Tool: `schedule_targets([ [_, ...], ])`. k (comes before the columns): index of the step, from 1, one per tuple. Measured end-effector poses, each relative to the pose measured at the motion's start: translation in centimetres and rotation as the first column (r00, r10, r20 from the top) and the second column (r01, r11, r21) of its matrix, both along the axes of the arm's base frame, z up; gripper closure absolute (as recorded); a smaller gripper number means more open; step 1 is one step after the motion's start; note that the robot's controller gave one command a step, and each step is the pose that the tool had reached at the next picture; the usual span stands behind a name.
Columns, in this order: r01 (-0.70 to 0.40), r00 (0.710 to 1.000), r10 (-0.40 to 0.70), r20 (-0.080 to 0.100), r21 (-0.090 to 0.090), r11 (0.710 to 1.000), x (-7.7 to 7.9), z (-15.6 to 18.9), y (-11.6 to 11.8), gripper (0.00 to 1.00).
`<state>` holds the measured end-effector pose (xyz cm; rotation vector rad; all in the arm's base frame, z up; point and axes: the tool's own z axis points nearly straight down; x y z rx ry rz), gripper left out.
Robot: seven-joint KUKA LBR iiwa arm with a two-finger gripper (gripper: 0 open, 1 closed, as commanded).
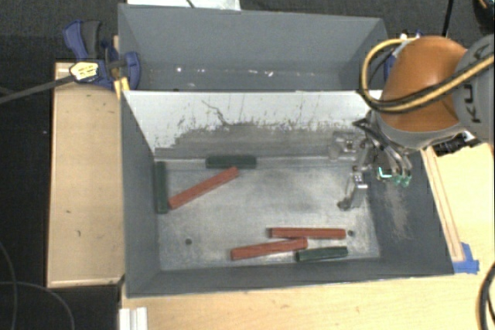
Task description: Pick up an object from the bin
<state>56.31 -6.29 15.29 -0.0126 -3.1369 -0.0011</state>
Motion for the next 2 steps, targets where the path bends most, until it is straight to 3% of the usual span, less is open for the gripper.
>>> schedule_targets([
  [1, 0.080, 0.997, -0.080, 0.013, 0.002, 0.997, -8.41, -8.40, 7.48, 0.00],
  [2, 0.081, 0.997, -0.081, 0.018, 0.001, 0.997, -8.06, -8.00, 7.11, 1.00],
])
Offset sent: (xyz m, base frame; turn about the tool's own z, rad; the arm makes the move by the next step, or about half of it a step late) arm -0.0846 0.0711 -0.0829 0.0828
